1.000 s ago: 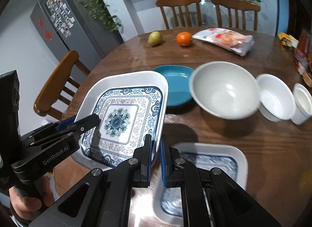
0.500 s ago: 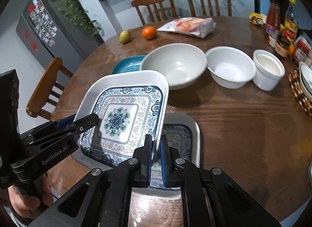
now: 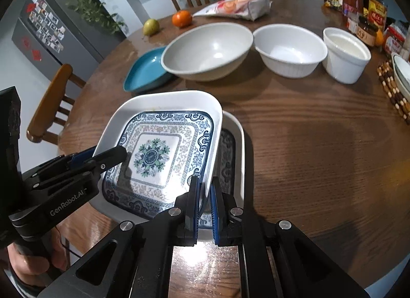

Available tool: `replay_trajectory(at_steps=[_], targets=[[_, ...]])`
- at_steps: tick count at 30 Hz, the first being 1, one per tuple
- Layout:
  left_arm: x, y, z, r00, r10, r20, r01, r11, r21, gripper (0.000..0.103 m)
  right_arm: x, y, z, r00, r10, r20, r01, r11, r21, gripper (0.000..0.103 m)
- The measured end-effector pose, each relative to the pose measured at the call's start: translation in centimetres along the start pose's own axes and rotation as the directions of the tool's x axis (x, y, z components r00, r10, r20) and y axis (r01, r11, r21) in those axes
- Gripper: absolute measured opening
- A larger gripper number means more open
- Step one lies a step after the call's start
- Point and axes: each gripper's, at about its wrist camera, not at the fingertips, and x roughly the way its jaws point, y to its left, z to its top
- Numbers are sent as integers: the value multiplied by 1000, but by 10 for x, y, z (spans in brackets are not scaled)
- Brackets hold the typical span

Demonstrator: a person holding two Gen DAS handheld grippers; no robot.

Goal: Organize plates and bowls
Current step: 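Lower the right tool's plate onto the other plate, then open both tools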

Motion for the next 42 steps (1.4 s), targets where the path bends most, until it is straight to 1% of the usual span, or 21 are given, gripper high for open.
replay_trajectory(at_steps=[4, 11, 21, 27, 38, 42], targets=[[7, 0, -5, 1000, -7, -19, 7, 1000, -8, 29, 9, -1, -4, 1000, -15, -23, 15, 1000, -10, 9], [8, -7, -8, 999, -27, -21, 27, 1000, 8, 30, 7, -2, -2, 997, -75, -4, 75, 997, -34, 9], [17, -11, -11, 998, -27, -49, 29, 999, 35, 30, 13, -7, -8, 995, -94, -37, 93, 995, -21, 9], [18, -11, -12, 999, -24, -49, 26, 999, 41, 30, 14, -9, -7, 994, -95, -44, 95, 995, -14, 9], [17, -8, -12, 997, -42, -63, 43, 999, 16, 33, 13, -8, -5, 993, -103, -55, 103, 995, 5, 9], [11, -8, -10, 999, -37, -39, 38, 999, 20, 35, 12, -9, -3, 993, -103, -49, 104, 994, 20, 10]])
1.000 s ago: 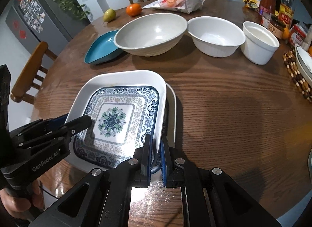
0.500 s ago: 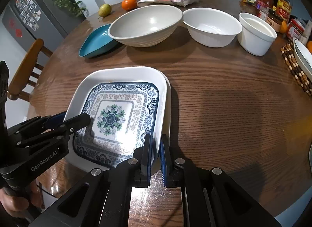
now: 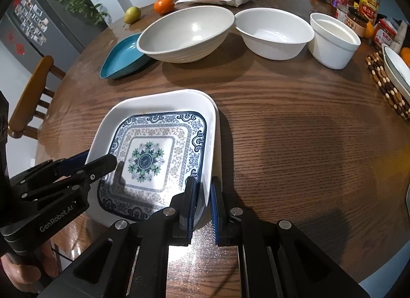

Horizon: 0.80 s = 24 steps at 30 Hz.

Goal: Organize plates and bowls
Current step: 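Lower the right tool's plate onto the other plate, then open both tools, then grasp the teal dish's rim with both tools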

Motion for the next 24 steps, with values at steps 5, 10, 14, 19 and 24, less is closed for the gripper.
replay_trajectory(at_steps=[5, 10, 14, 19, 24], targets=[[-9, -2, 4, 999, -4, 32, 4, 1000, 11, 38, -2, -2, 3, 1000, 1, 6, -1, 1000, 12, 11], [-17, 8, 9, 998, -3, 57, 4, 1000, -10, 42, -10, -1, 5, 998, -43, 47, 42, 999, 17, 45], [-23, 21, 14, 997, 10, 77, -6, 999, -46, 47, -26, -8, 9, 994, -8, 112, 3, 999, 53, 48], [-25, 40, 20, 996, 33, 82, -25, 995, -99, 49, -31, -15, 11, 992, 4, 124, -13, 997, 71, 48], [-23, 55, 27, 995, 52, 80, -40, 990, -135, 49, -29, -12, 11, 992, 32, 120, -42, 996, 80, 48]])
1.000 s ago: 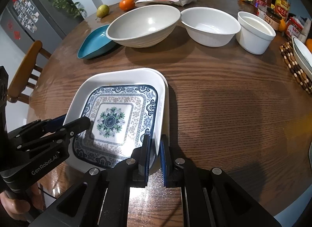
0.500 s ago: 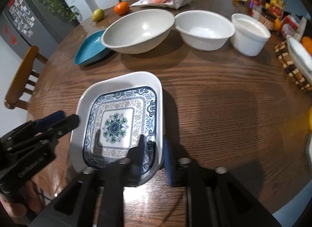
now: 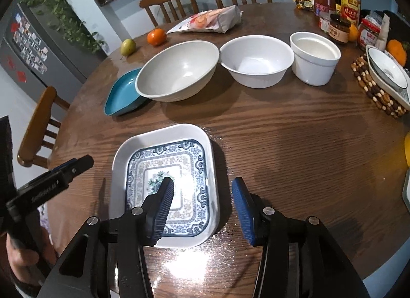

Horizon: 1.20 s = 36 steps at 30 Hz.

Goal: Organize plates and bowls
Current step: 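Grasp the teal dish's rim with both tools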

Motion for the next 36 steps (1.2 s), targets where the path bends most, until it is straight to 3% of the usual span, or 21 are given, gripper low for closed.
replay_trajectory(at_steps=[9, 19, 26, 28, 30, 36], targets=[[16, 22, 47, 999, 13, 46, -11, 999, -35, 49, 4, 6, 2, 1000, 4, -6, -4, 1000, 3, 48], [72, 37, 99, 999, 46, -6, -46, 999, -17, 46, 15, 35, 23, 999, 53, 7, -53, 998, -23, 48], [105, 48, 123, 997, 44, -63, -44, 999, 4, 26, 27, 43, 28, 999, 40, -18, -40, 999, -28, 48], [110, 49, 126, 997, 38, -68, -38, 999, 10, 24, 29, 44, 29, 999, 28, -21, -28, 999, -22, 48], [111, 48, 129, 997, 21, -72, -19, 1000, 21, 15, 31, 42, 31, 1000, 19, -24, -19, 1000, -18, 48], [110, 38, 128, 996, 48, -81, -38, 992, 118, 11, 36, 43, 36, 1000, -3, -21, 3, 1000, -13, 48]])
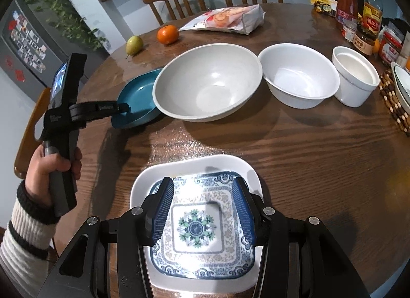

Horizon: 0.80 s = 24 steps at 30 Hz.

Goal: Organize plates and bowls
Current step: 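Grasp the teal dish's rim with both tools, then carry the teal dish with both tools over the stacked square plates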

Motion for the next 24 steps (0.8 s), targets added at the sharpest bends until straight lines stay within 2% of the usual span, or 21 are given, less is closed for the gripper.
replay_trajectory(at_steps=[8, 12, 17, 24], targets=[[-14, 1, -27, 999, 17, -33, -14, 996, 89, 11, 13, 11, 12, 999, 32, -12, -32, 999, -14, 48], [-20, 7, -41, 997, -15, -73, 21, 996, 88, 11, 20, 19, 19, 998, 58, -24, -58, 998, -18, 48], [-35, 10, -69, 995, -10, -96, 23, 991, 134, 11, 34, 35, 27, 994, 93, -49, -95, 994, -44, 48], [-41, 25, -85, 993, -30, -112, 41, 995, 96, 11, 71, 62, 38, 993, 85, -88, -92, 992, -86, 48]])
